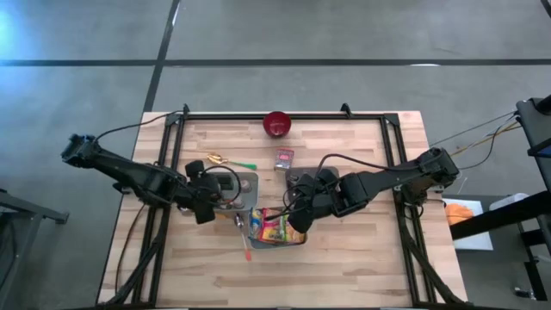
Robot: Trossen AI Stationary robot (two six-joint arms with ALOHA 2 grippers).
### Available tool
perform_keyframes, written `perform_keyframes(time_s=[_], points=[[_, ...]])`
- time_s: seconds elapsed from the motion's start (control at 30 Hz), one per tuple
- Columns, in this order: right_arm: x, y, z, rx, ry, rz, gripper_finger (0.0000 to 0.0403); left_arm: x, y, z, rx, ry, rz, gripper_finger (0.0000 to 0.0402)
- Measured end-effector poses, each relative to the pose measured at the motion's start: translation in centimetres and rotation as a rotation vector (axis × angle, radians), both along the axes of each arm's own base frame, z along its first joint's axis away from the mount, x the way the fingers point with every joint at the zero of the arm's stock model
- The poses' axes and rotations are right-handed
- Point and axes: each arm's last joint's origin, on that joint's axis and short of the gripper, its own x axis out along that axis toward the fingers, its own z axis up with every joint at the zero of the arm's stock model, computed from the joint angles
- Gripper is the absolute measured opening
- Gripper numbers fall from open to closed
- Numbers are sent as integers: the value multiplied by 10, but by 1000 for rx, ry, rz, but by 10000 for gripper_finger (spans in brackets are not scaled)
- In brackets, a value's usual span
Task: Pick & Place Food Item
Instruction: Put the yellow spoon into the black bin
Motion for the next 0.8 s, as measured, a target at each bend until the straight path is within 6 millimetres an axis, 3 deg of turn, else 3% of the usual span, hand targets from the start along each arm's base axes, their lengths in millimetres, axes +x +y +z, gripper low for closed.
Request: perform_keyframes(time_s=[0.13, 0.3, 0.5, 0.6, 0.8], points=[[0, 0, 0, 1, 0, 0, 208, -6, -2, 13, -51, 12, 13, 213], [-1, 2, 0, 3, 1, 6, 208, -27, 0, 16, -168, -1, 183, 213], [-1, 2, 0, -9, 8, 27, 208, -50, -20, 12, -220, 21, 6, 212], [-1, 2, 0, -9, 8, 27, 208, -55, -30, 6, -236, 36, -8, 212], [-1, 2, 0, -11, 8, 30, 208, -61, -29, -21, -269, 81, 158, 212]])
